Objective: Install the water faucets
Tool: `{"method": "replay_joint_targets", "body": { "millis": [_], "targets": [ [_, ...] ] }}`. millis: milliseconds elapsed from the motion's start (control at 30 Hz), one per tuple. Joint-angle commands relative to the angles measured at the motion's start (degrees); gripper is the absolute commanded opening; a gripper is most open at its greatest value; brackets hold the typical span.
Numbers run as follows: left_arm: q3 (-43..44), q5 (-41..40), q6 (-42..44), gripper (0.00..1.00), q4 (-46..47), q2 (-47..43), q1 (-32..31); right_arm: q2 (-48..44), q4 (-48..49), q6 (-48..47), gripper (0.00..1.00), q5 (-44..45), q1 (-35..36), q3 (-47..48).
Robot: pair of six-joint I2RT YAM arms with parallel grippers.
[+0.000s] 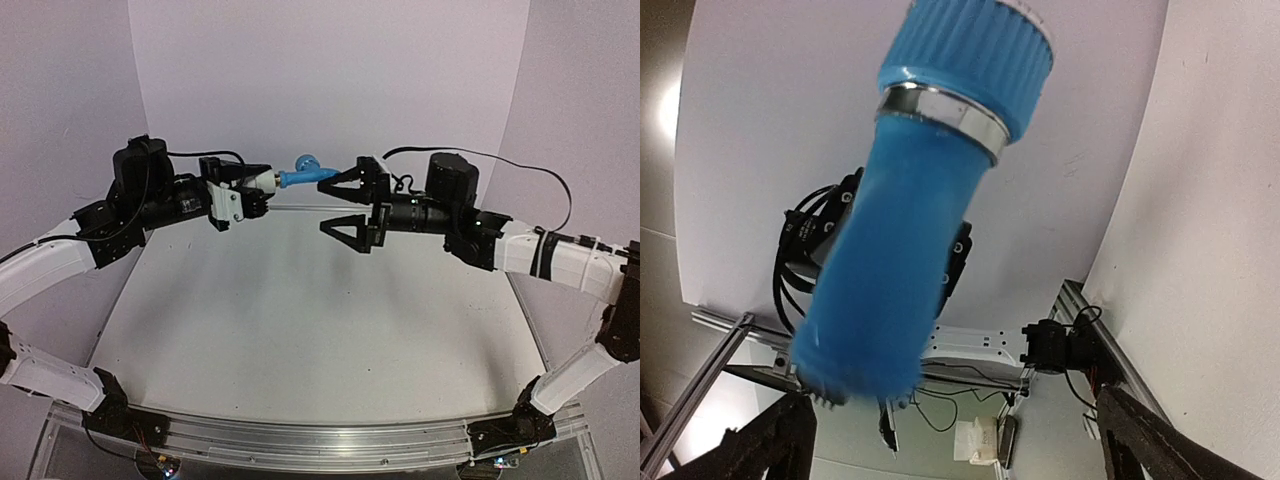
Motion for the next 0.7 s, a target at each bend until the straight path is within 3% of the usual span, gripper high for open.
{"method": "replay_joint_targets", "body": {
  "millis": [0,233,433,667],
  "targets": [
    [5.27,-4.42,-24.00,0.00,6.76,1.58,0.28,-7.57,-1.26,-8.86,0.98,0.65,-2.16,-3.22],
    [6.91,-3.43,-56.47,0.00,6.38,2.53,2.81,-14.00,-23.06,-47.11,0.98,8.35,-2.31,1.77],
    [5.90,3.72,-91.92,0.00,4.18,1.61,6.69,-17.18,-20.19,-78.04,0.98,13.90,-2.22,-2.12],
    [7.04,25.70,-127.75,0.00,3.31,5.97,8.16,-16.72,-8.99,-102.37,0.98,13.99,-2.22,-7.86]
  ]
}}
